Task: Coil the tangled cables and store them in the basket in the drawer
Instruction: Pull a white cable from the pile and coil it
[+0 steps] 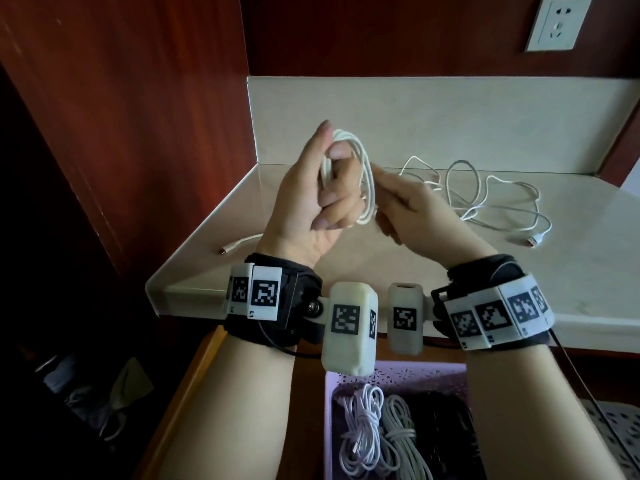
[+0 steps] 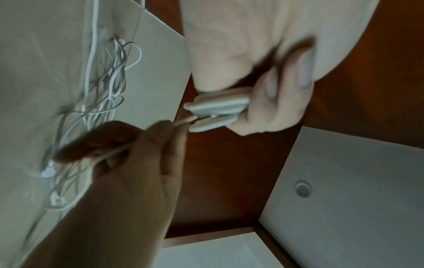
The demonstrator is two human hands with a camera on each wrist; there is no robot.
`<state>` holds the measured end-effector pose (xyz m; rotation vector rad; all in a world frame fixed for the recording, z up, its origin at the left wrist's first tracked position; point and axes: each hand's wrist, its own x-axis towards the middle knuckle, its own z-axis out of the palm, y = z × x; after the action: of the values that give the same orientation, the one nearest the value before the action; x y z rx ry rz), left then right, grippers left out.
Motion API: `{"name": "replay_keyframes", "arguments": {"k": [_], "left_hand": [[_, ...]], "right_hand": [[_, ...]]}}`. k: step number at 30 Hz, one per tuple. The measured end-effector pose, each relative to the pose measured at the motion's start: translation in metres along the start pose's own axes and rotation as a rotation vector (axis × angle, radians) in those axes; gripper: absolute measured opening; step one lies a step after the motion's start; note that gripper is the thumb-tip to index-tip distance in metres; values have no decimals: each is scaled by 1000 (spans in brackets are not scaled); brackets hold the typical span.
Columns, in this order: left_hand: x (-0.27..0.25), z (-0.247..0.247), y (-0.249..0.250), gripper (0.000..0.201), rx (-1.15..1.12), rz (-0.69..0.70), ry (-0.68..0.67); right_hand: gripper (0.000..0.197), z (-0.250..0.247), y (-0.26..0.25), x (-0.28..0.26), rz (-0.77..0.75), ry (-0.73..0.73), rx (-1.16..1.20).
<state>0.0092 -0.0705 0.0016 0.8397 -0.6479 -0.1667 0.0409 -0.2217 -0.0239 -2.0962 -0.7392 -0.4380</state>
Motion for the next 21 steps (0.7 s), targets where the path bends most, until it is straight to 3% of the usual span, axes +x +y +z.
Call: {"name": "replay_keyframes", "arguments": {"k": [6, 11, 14, 16, 18, 21], "left_hand": [[5, -13, 9, 40, -118, 290, 315], [4, -26, 21, 50, -4, 523, 563], [6, -33, 23, 37, 136, 590, 683], [8, -37, 20, 37, 326, 619, 756], [11, -46, 15, 42, 695, 627, 792], [14, -54, 3, 49, 1191, 400, 706]], "right_hand": [[28, -4, -5, -6, 241, -313, -338], [20, -15, -9, -9, 301, -458, -348], [18, -19, -13, -10, 264, -485, -281], [15, -22, -21, -12, 218, -486, -169], [9, -26, -31, -14, 165, -452, -30], [4, -34, -38, -16, 125, -276, 50]]}}
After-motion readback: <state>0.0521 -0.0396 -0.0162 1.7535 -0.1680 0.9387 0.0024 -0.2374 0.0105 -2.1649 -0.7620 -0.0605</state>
